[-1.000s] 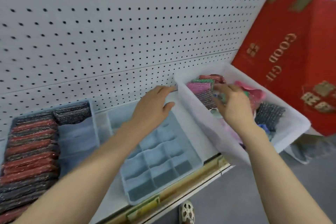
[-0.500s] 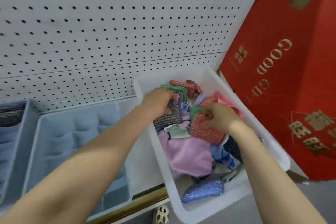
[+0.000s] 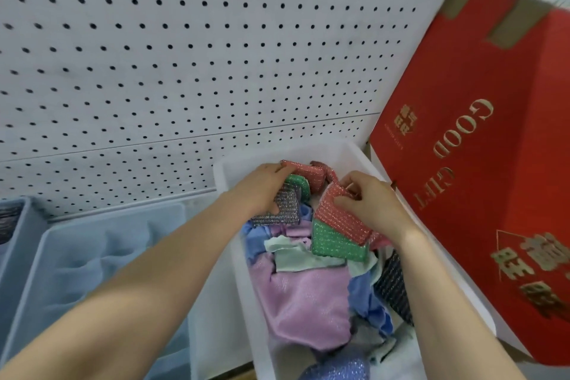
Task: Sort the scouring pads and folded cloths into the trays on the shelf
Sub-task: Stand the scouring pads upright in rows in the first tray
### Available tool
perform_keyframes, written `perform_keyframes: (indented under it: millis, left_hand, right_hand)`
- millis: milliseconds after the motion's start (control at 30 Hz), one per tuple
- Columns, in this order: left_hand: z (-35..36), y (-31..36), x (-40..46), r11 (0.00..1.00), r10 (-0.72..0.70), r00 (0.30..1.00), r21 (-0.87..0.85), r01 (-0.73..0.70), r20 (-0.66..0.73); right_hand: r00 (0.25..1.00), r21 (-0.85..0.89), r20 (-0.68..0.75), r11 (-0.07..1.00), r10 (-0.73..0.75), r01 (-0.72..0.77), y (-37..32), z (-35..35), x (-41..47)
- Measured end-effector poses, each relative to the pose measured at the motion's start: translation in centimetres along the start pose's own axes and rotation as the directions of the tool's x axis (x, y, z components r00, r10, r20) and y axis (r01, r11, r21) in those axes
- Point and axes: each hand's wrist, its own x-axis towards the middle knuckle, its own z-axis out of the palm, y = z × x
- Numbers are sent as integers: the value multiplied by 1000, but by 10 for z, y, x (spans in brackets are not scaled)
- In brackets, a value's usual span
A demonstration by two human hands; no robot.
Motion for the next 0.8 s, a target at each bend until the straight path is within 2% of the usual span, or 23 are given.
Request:
perform_keyframes:
  millis: [100,200,300,367,433,500,533,567,633,667,733,800]
  left_hand:
    - [2,1,8,999,-27,997,45,24,72]
    - [-1,1,5,999,-27,997,30,25,74]
    - [-12,1,-5,993,-43,998,-109,39,-38]
    - [-21,-1,-12,954,-121,981,-289,72,-153]
    - [-28,-1,-20,866,-234,946,-491,99,-222]
    - [-33,5,-30,746,-328,922,-656,118,-208]
    - [-34,8,-35,673,-352,921,-729,124,-169]
    - [-34,13,-40,587,-365,922,-801,121,-128]
    - [-33,20,-49,398,-366,929,-911,108,-50]
    - [-33,23,-52,339,-360,933,-935,106,-24]
    - [-27,24,-59,348,-346,938,-932,104,-24]
    - [-21,20,-65,376,-358,930,-924,67,-79]
  right_hand:
    - [1000,25,-15,1000,18,-18,6,2,4]
    - [999,17,-48,1000,11,-10,9,1,4]
    - [992,34,-127,999,14,-10,5,-3,4]
    - [972,165,-225,986,63,-26,2,-8,5]
    - [954,451,-252,892,162,-32,-5,-11,4]
    - [963,729,-158,684,218,-35,-19,-12,1]
    - [975,805,-101,592,197,-36,-28,-11,-1]
    - [984,826,-72,563,161,-32,-35,-6,-1]
    - [989,783,-102,622,105,14,-46,9,2]
    - [986,746,-136,665,100,36,-49,17,3]
    - [978,687,-182,725,106,50,-50,32,6]
    - [983,673,-167,737,81,54,-49,38,10]
